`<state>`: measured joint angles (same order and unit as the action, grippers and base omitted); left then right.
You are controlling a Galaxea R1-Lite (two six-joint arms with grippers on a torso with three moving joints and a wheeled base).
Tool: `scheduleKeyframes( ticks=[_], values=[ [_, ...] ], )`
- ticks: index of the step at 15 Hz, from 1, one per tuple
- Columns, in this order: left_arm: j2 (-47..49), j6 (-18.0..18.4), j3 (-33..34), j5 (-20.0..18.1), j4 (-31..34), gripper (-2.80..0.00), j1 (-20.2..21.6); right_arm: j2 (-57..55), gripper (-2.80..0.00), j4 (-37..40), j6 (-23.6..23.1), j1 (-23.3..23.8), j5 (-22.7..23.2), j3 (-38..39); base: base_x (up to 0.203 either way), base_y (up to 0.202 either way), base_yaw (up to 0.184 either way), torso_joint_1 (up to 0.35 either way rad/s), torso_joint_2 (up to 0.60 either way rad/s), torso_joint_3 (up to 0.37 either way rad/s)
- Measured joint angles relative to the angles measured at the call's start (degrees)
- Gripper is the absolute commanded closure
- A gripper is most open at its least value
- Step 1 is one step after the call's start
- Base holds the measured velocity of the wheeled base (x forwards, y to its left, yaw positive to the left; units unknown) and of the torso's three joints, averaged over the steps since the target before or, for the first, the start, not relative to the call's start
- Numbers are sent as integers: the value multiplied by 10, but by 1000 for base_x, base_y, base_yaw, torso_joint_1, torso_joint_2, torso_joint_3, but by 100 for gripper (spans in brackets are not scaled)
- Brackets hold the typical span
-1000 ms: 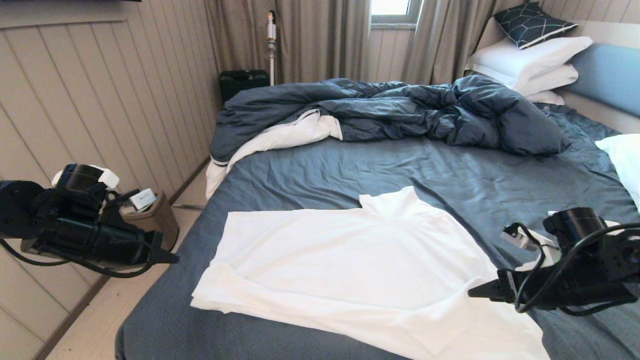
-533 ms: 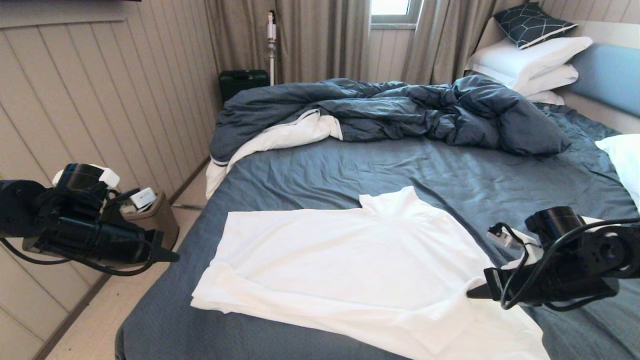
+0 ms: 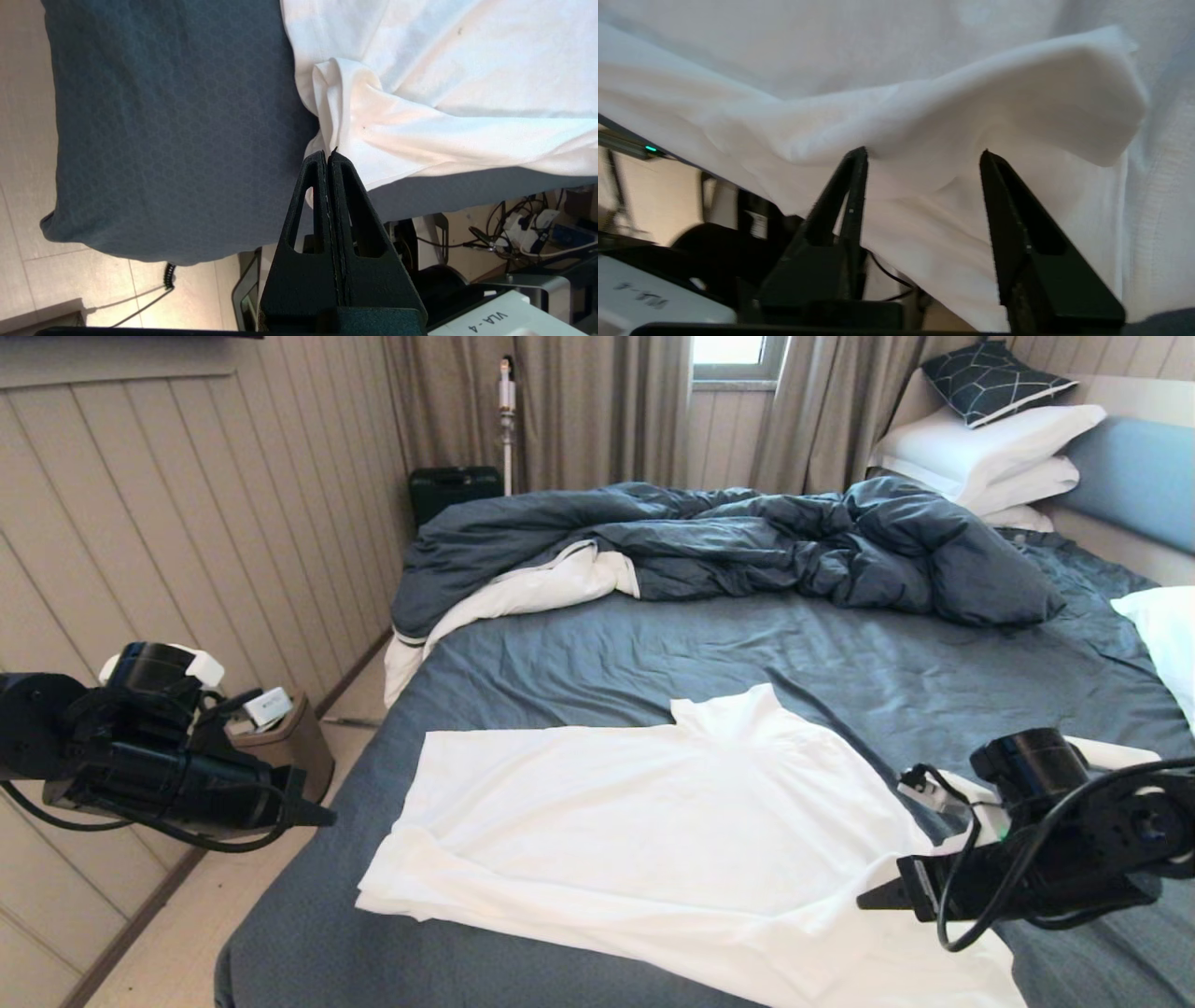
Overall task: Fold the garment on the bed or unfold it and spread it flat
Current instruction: Fold the white T-shirt
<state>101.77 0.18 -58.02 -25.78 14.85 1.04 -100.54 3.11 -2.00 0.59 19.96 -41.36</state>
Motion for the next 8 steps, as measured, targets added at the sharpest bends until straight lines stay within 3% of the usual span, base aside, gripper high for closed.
scheduleKeyframes(
  ticks=[6, 8],
  values=[
    [10, -3, -1, -3, 0, 0, -3, 4, -280, -84, -40, -70, -146, 16, 0, 0, 0, 0, 0, 0],
    [15, -8, -2, -3, -1, 0, -8, -7, -280, -101, -53, -85, -166, 17, 0, 0, 0, 0, 0, 0]
  ],
)
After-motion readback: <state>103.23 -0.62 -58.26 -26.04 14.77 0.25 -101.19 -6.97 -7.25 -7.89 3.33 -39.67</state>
